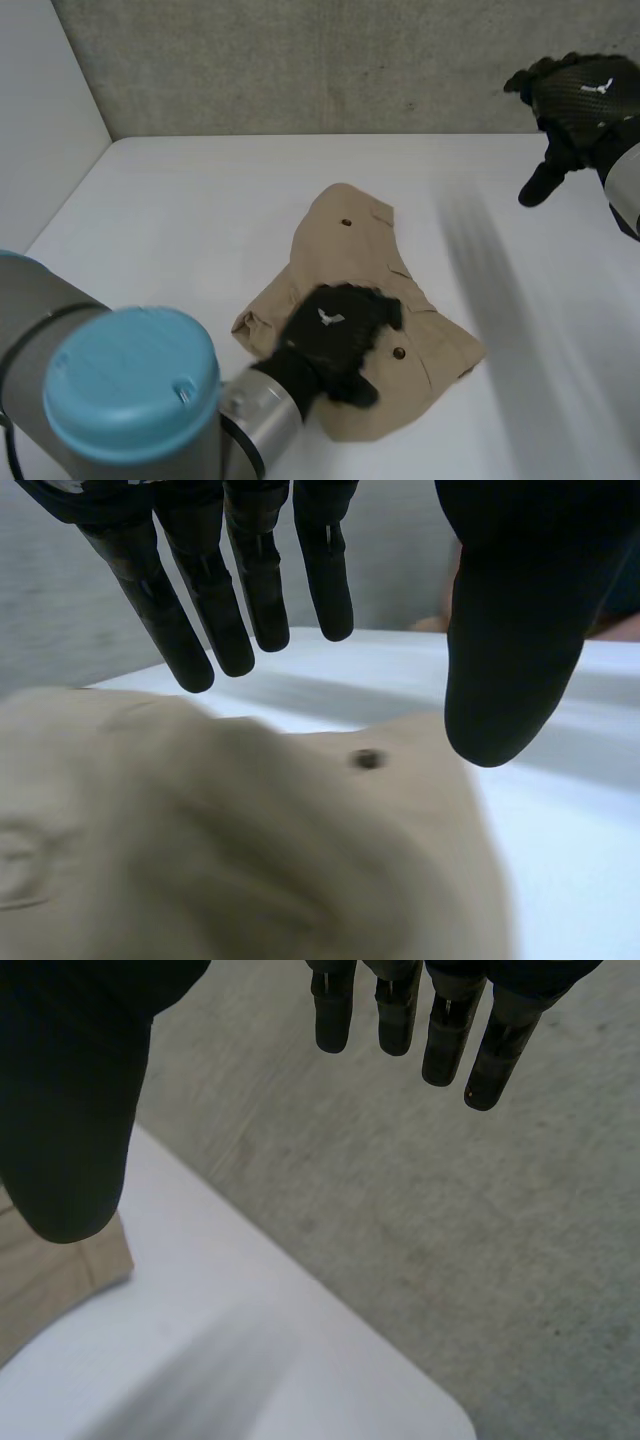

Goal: Fold the shorts.

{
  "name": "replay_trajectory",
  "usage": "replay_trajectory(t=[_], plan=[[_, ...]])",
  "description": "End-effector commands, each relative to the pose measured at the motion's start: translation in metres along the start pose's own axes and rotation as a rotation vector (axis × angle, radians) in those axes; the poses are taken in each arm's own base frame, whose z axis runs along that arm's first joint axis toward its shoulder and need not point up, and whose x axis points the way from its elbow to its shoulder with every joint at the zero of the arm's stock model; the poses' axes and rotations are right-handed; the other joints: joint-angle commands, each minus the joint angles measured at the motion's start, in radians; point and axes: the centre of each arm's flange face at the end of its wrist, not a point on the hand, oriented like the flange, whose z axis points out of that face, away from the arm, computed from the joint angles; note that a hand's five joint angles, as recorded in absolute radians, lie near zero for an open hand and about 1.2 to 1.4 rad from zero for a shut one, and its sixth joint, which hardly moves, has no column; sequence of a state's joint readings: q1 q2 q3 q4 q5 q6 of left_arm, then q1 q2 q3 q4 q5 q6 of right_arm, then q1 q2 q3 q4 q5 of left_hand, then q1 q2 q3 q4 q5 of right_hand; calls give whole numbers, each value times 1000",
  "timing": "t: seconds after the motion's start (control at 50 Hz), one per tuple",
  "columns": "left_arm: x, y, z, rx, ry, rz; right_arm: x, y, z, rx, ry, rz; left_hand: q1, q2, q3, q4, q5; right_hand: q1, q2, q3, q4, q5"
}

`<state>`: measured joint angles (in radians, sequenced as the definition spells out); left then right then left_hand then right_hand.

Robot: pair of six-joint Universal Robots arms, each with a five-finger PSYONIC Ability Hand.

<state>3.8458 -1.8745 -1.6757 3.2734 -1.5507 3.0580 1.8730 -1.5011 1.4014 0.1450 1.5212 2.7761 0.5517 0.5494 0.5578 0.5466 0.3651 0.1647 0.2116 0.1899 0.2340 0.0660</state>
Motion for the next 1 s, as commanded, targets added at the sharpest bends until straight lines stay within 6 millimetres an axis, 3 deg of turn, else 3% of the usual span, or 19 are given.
replay_trajectory(t=[0.02,0.2,0.28,0.44,0.62,0.74,0.9,1.0], plan=[[-44,2,-1,-17,-201,-29,-18,31,-14,-152,-113,-101,43,46,37,49,55,10,-37,-15,-59,-66],[-60,1,-28,-19,-268,-47,-52,87,-33,-244,-386,-115,79,81,73,84,91,137,91,112,68,62],[-61,7,-41,-39,-279,-53,-58,119,-33,-279,-446,-125,167,169,160,172,179,413,366,388,343,337],[-64,25,-52,-140,-298,-68,-69,148,-37,-327,-504,-135,187,190,181,192,199,452,405,426,382,376],[-74,42,-39,-214,-327,-80,-77,170,-28,-322,-507,-148,96,99,90,102,108,434,387,409,365,358],[-83,47,-22,-227,-343,-86,-79,174,-21,-290,-490,-160,-3,-1,-9,2,9,490,443,464,420,414],[-92,49,-1,-206,-353,-86,-82,182,-16,-281,-484,-165,-50,-48,-57,-45,-38,862,815,837,793,786],[-97,49,8,-181,-380,-81,-82,183,-14,-276,-479,-167,-50,-48,-57,-45,-38,1231,1184,1206,1162,1155]])
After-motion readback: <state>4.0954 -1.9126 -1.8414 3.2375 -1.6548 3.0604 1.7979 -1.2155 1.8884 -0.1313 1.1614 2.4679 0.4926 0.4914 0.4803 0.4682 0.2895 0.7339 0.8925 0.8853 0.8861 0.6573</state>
